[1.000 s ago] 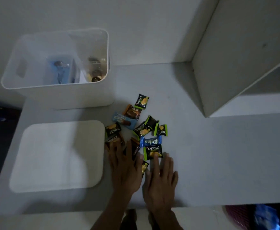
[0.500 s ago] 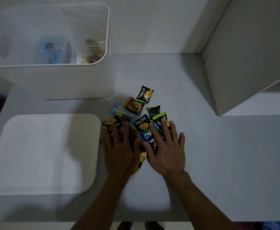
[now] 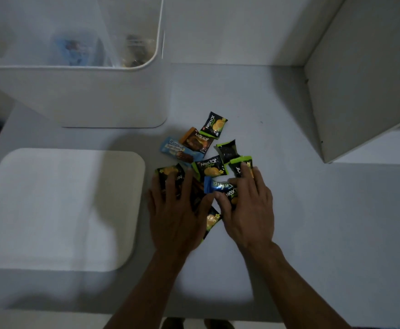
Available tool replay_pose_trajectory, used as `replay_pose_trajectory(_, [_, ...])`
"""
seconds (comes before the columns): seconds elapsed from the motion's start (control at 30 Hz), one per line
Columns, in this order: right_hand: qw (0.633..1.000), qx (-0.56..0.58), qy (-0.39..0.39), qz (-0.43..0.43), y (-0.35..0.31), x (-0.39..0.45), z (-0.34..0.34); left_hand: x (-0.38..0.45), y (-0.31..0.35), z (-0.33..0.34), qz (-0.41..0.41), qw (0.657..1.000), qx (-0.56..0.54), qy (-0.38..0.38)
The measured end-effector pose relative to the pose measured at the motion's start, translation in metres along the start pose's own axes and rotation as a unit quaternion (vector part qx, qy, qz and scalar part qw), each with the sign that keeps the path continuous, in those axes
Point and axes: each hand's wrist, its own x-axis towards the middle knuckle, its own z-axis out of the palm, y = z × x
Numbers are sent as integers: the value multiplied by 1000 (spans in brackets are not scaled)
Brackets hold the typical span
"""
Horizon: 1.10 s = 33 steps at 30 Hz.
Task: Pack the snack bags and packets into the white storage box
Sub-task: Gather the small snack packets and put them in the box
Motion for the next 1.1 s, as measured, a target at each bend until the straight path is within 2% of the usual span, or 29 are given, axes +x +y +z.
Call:
replay_pose_trajectory(0.17, [999,14,45,-9,5,1,-4,0,2,6,27,999,8,30])
replay_pose_trajectory(0.3, [996,-46,72,-23,3,0,-5,3,6,8,3,998,8,66])
replay_pose_trajectory(0.5, [991,-82,101,-31,3,-2,-3,1,9,13,-15,998,-7,61])
replay_pose_trajectory(0.7, [991,-90,95,-40,4,0,-2,3,10,17,20,997,-18,71])
replay_pose_trajectory(0.97, [992,-69,95,-34,6,-5,-4,-2,12,20,58,990,8,130])
replay_pose_trajectory(1.1, [993,-52,100,-21,6,-8,-6,1,13,16,73,990,8,123])
